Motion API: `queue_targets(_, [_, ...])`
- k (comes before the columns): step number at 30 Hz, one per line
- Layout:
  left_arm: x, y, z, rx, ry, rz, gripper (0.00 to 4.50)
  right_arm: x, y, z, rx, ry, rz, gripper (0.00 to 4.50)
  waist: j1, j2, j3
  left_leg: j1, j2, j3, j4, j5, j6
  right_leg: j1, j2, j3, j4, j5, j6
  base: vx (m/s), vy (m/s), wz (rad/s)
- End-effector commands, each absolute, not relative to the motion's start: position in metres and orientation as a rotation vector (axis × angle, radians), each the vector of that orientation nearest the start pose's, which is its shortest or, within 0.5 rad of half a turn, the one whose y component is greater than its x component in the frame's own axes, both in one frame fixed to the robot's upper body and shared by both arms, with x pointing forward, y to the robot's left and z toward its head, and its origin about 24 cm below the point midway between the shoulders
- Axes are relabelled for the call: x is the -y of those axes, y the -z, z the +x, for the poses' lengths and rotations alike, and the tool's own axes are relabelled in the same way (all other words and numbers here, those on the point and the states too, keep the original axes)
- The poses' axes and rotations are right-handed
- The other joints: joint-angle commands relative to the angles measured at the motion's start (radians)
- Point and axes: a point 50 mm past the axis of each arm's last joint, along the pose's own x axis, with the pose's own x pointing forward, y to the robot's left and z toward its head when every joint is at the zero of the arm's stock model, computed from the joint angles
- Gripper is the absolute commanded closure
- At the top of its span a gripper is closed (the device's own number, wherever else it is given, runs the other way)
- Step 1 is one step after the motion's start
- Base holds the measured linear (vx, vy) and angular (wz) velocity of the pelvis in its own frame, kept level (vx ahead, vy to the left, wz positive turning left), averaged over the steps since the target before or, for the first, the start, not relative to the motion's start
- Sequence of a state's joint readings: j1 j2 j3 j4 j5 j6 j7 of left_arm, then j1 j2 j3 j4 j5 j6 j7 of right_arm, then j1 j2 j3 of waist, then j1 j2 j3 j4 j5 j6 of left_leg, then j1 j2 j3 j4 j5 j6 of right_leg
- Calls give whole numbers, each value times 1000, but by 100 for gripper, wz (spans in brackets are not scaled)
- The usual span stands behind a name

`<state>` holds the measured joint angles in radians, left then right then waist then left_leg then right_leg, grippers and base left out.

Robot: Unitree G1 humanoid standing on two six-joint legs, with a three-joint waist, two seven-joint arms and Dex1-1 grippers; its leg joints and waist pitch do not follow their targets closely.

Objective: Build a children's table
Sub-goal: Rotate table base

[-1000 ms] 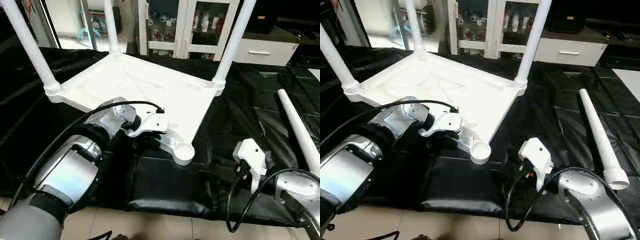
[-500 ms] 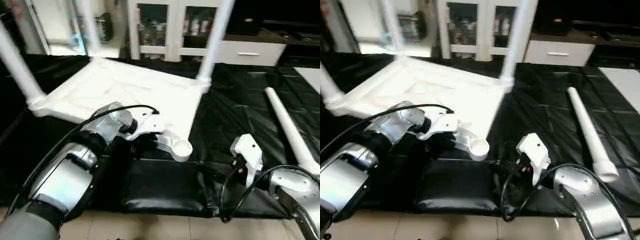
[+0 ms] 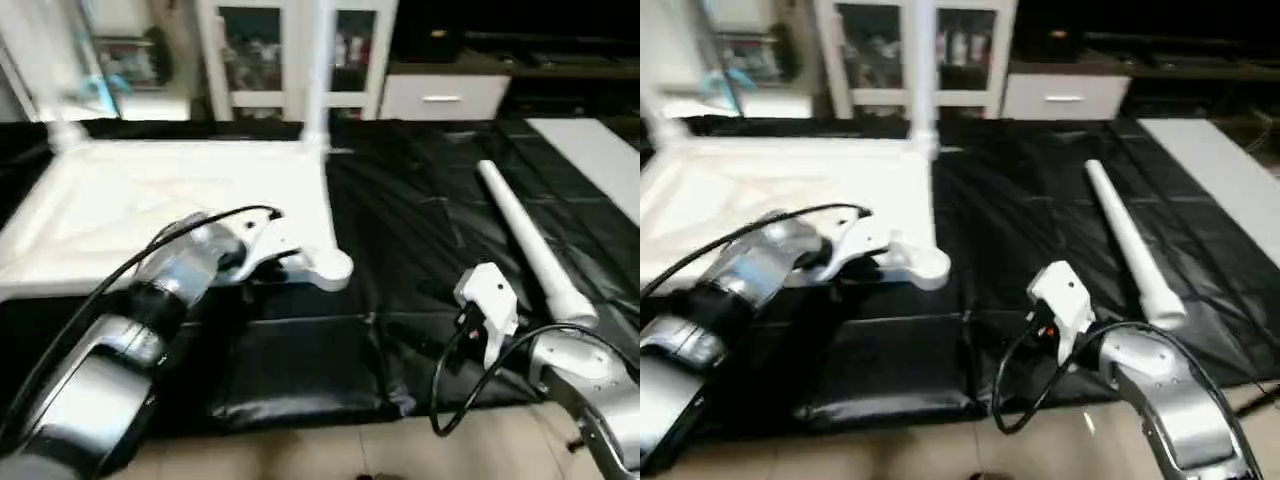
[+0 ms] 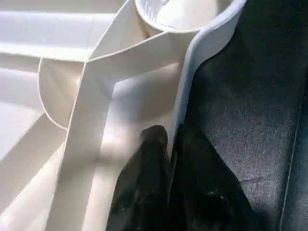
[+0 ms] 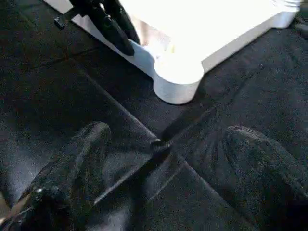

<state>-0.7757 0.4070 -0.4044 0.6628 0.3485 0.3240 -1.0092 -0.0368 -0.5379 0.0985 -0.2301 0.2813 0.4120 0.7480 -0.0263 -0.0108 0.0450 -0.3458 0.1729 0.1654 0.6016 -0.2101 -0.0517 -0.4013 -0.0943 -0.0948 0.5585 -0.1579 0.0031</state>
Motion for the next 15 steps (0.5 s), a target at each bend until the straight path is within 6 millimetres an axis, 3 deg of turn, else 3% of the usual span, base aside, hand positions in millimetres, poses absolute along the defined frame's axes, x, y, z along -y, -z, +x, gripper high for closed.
queue_targets(1, [-190, -34, 334, -944, 819, 843, 426, 174, -72, 238, -294, -876, -200, 46, 12, -16, -36, -11, 52, -39, -95, -423, 22, 41, -74, 34, -92, -631, -94, 0, 0, 0])
queue_targets(3, [-197, -31, 330, -971, 779, 883, 427, 172, -71, 237, -294, -881, -199, 46, 5, -16, -29, -9, 46, -43, -92, -457, 19, 36, -73, 23, -107, -710, -55, 0, 0, 0])
queue_targets(5, [-198, -30, 324, -982, 774, 873, 428, 170, -70, 238, -293, -883, -198, 46, -5, -13, -27, -8, 47, -54, -94, -500, 5, 42, -76, 6, -115, -747, -25, -18, 14, -19])
queue_targets(7, [-194, -30, 322, -969, 776, 842, 432, 169, -70, 239, -290, -886, -197, 46, -32, 6, -19, -10, 59, -79, -111, -614, -12, 61, -72, -31, -125, -702, -13, -19, 20, -20])
queue_targets(8, [-192, -31, 321, -958, 778, 829, 433, 169, -70, 239, -288, -887, -197, 46, -36, 14, -16, -3, 66, -86, -120, -671, -20, 67, -67, -42, -125, -677, -13, 0, 0, 0])
queue_targets(9, [-187, -32, 321, -920, 799, 806, 433, 169, -71, 240, -287, -887, -197, 46, -49, 24, -1, -21, 90, -106, -165, -827, -37, 98, -48, -59, -77, -565, -26, 0, 0, 0])
queue_targets(10, [-178, -35, 320, -855, 846, 778, 433, 168, -71, 241, -284, -887, -198, 46, -16, 32, -5, -66, 112, -110, -223, -939, -43, 145, -38, -9, 82, -268, -60, 0, 0, 0])
queue_targets(11, [-174, -37, 320, -824, 869, 767, 433, 168, -71, 241, -283, -887, -198, 46, -12, 20, -1, -50, 110, -100, -233, -950, -26, 118, -31, 10, 88, -203, -55, 6, -77, 12])
queue_targets(12, [-165, -39, 317, -762, 965, 727, 433, 169, -72, 244, -281, -886, -198, 46, -11, -36, -18, 18, 46, -83, -135, -749, -16, 48, -64, 57, -16, -524, -26, 6, -77, 12])
queue_targets(13, [-164, -39, 317, -759, 969, 725, 433, 169, -72, 244, -281, -885, -198, 46, 4, -36, -15, 38, 10, -72, -73, -590, -26, 4, -102, 52, -91, -830, -10, 55, -90, -6])
queue_targets(14, [-167, -39, 315, -781, 973, 750, 433, 169, -73, 245, -280, -885, -199, 46, 21, -47, -30, 9, -8, -54, -14, -273, 9, 22, -138, 73, -120, -999, 15, 91, -35, -22])
queue_targets(15, [-170, -39, 314, -801, 960, 766, 433, 170, -74, 246, -278, -884, -201, 46, 53, -35, -42, -44, 22, -63, -72, -124, 22, 65, -113, 72, -74, -780, -18, 91, -35, -22])
